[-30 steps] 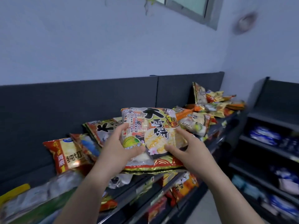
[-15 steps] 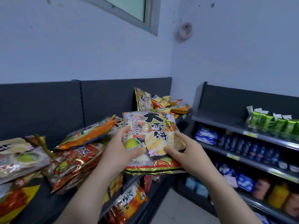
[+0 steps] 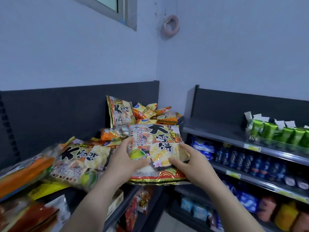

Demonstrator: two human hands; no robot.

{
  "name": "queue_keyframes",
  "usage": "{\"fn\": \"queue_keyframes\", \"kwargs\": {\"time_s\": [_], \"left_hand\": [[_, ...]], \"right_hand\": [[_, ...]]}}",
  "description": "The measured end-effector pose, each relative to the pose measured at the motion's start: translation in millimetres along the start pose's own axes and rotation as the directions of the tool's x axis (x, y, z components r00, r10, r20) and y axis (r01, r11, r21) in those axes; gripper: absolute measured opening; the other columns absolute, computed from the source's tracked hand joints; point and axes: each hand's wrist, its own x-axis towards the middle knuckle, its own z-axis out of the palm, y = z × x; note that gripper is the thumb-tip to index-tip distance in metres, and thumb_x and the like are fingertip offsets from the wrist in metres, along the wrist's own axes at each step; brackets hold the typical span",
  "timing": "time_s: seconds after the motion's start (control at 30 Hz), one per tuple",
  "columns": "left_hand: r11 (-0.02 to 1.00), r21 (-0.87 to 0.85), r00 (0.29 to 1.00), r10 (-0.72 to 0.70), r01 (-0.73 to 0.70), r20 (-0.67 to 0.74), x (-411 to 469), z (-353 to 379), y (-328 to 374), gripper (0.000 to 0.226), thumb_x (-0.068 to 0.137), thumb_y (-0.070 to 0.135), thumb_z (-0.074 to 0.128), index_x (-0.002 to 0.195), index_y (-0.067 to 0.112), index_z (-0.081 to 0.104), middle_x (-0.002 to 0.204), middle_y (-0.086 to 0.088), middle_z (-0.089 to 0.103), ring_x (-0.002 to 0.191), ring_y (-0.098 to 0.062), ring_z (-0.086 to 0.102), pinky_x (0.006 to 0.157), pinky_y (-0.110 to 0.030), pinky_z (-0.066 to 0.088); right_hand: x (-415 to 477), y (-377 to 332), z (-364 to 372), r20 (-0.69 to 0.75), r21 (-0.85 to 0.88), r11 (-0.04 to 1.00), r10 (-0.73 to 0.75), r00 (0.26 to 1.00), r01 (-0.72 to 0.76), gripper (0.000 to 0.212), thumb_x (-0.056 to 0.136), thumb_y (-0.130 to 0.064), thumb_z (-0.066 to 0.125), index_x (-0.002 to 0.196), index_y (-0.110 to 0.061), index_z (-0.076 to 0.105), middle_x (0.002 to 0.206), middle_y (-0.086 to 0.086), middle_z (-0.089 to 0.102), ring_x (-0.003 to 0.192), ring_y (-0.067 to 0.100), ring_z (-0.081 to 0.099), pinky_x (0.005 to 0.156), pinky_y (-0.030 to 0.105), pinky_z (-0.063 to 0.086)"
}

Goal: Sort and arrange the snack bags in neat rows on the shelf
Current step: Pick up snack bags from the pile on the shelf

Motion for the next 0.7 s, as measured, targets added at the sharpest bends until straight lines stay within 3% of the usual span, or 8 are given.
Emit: {"fn": "queue_keyframes", "kwargs": {"time_s": [0.13,0.3,0.47,0.6,0.7], "left_hand": [[1.000,-0.026,0.999,-0.005,0.006,0.036,73.7,22.6,-4.6,0.096,0.066,0.033,0.088,0.144,0.039,0.033,0.154,-0.001,0.034,0.140,-0.021,0.034,0.107,-0.040,0.038],[0.999,-0.049,0.997,0.014,-0.010,0.074,167.6,54.6,-8.9,0.093,0.068,0.028,0.088,0.144,0.037,0.034,0.154,0.000,0.035,0.140,-0.020,0.034,0.102,-0.033,0.037],[0.998,-0.054,0.988,-0.016,0.024,0.151,234.6,92.9,-19.8,0.092,0.067,0.027,0.089,0.141,0.039,0.036,0.151,0.002,0.037,0.136,-0.020,0.039,0.108,-0.038,0.038],[0.999,-0.029,0.987,-0.024,0.029,0.161,279.6,122.8,-28.2,0.094,0.070,0.028,0.087,0.146,0.034,0.033,0.153,0.001,0.036,0.139,-0.017,0.033,0.105,-0.036,0.037],[0.999,-0.015,0.990,-0.032,0.034,0.139,311.8,145.0,-30.4,0.093,0.071,0.028,0.086,0.146,0.033,0.032,0.149,0.005,0.039,0.133,-0.012,0.038,0.100,-0.030,0.039]], "right_hand": [[67.6,11.9,-2.7,-0.014,0.003,1.000,0.008,1.000,-0.008,0.064,0.084,-0.051,0.066,0.141,-0.035,0.042,0.111,-0.015,0.058,0.094,0.006,0.053,0.082,0.029,0.048],[155.6,35.3,0.1,-0.049,0.003,1.000,0.015,0.999,-0.015,0.065,0.085,-0.051,0.065,0.143,-0.035,0.039,0.103,-0.021,0.049,0.092,0.004,0.048,0.080,0.027,0.046],[219.4,75.9,5.0,-0.043,0.003,0.997,0.080,0.996,-0.080,0.069,0.085,-0.052,0.064,0.146,-0.032,0.037,0.130,-0.013,0.056,0.098,0.005,0.052,0.076,0.024,0.042],[269.1,107.4,8.5,-0.016,0.016,0.995,0.099,0.995,-0.098,0.070,0.084,-0.053,0.065,0.146,-0.033,0.037,0.132,-0.013,0.055,0.095,0.003,0.049,0.066,0.016,0.041],[309.5,129.8,7.3,-0.007,0.031,0.996,0.085,0.996,-0.085,0.072,0.083,-0.054,0.065,0.146,-0.033,0.037,0.138,-0.011,0.052,0.113,0.009,0.053,0.083,0.026,0.047]]}}
